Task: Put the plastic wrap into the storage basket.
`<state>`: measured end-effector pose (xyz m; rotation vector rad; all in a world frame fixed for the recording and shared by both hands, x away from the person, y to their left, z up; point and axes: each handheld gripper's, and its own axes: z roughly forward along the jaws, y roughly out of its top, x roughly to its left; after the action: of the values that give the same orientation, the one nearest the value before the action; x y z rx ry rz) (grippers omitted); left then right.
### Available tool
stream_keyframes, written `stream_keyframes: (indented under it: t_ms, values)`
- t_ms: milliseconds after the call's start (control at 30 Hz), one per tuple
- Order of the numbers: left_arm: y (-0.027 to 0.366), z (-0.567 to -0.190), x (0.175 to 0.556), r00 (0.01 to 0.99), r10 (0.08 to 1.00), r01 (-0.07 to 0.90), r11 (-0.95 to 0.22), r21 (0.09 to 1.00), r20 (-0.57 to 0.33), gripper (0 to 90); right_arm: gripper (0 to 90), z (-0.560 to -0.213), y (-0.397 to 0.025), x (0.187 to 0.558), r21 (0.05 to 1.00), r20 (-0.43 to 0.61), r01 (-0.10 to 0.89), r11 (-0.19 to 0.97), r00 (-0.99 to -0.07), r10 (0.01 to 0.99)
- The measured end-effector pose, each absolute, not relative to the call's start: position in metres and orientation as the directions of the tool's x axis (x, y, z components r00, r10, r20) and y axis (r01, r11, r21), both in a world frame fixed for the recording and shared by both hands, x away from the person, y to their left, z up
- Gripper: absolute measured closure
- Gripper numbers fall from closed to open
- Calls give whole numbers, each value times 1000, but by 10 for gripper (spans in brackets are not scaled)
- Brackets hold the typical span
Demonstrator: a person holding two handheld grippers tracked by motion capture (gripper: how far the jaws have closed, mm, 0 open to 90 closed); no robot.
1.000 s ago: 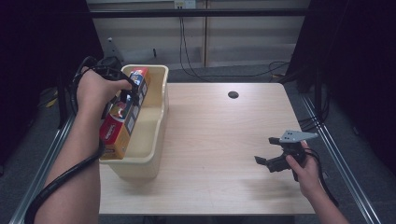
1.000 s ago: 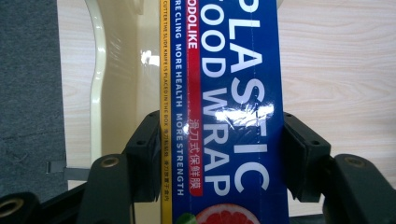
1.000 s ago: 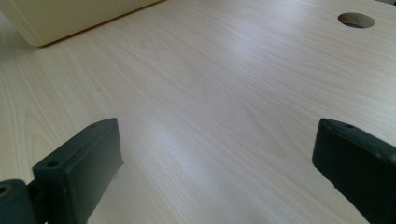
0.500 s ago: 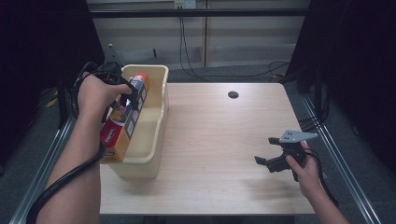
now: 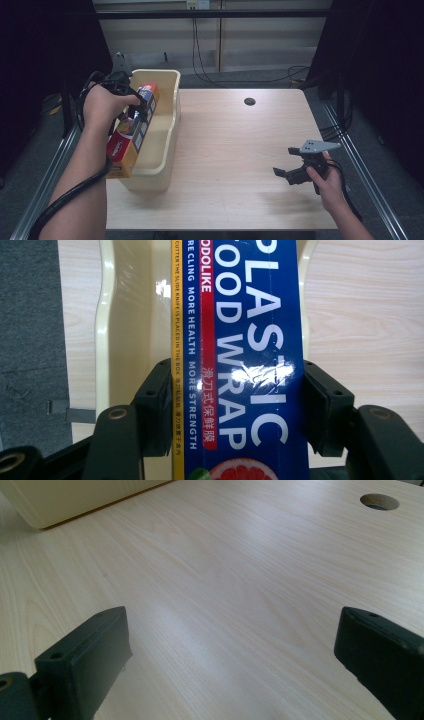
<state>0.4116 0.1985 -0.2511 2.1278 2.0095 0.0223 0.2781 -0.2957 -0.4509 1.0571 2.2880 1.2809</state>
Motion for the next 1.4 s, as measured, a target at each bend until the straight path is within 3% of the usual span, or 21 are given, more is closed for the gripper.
stream_keyframes:
  t_ms: [1400]
  values:
    - [194,-293,414,69,986,993,-53,106,-154,406,13,-450,-293,277,835,54,436,336,-672,739]
